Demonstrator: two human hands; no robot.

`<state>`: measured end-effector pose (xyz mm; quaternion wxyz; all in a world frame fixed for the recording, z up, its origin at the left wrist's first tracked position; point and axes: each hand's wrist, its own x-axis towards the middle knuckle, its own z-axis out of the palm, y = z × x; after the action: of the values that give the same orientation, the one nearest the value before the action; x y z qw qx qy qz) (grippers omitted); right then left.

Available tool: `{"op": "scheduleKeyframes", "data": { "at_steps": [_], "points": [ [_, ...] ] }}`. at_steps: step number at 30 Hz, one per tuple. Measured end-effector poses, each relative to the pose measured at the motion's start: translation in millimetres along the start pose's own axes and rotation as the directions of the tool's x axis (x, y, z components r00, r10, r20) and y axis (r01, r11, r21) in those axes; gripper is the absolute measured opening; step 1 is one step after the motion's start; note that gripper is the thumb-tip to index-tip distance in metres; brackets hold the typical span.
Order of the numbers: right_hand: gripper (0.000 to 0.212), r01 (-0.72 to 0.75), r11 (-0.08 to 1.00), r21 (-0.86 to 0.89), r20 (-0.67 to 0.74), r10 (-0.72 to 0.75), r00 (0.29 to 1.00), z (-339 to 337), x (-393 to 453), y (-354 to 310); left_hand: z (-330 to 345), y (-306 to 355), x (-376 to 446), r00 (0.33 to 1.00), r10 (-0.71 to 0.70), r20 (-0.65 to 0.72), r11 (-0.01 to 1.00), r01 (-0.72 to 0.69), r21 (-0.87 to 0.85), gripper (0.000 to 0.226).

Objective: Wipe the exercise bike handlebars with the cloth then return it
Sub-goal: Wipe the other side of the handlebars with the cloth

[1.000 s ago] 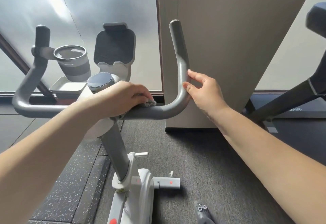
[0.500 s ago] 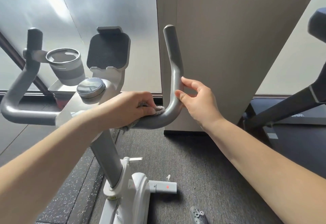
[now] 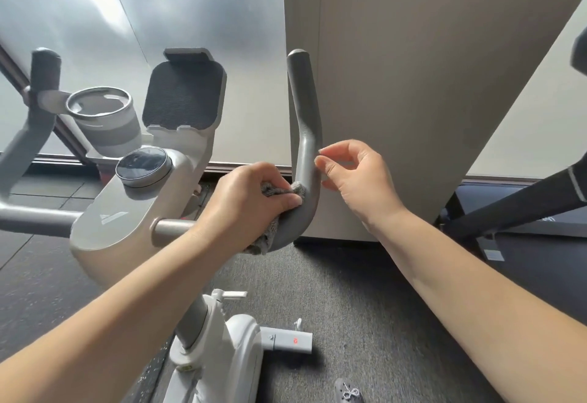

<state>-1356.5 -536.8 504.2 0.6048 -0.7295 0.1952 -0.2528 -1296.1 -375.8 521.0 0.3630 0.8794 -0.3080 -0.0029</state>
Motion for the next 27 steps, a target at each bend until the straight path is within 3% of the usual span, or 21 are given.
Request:
{"op": "scheduleKeyframes", "data": {
  "at_steps": [9, 21, 27],
  "points": [
    [0.009, 0.050, 0.999, 0.013, 0.067, -0.051, 0.996, 1, 29, -6, 10, 10, 25, 0.986, -0.117, -0.117, 0.992, 0.110, -0.064, 0.017],
    [0.016, 0.101, 0.989, 0.110, 0.112, -0.113, 0.987, -5, 81, -7, 25, 16, 74, 0.960, -0.178, -0.216, 0.940, 0.101, -0.326, 0.017],
    [0.022, 0.090, 0.984, 0.155, 0.191, -0.120, 0.974, -7, 99, -11, 29, 15, 95, 0.953, -0.214, -0.216, 0.835, 0.063, -0.547, 0.016]
  ]
}}
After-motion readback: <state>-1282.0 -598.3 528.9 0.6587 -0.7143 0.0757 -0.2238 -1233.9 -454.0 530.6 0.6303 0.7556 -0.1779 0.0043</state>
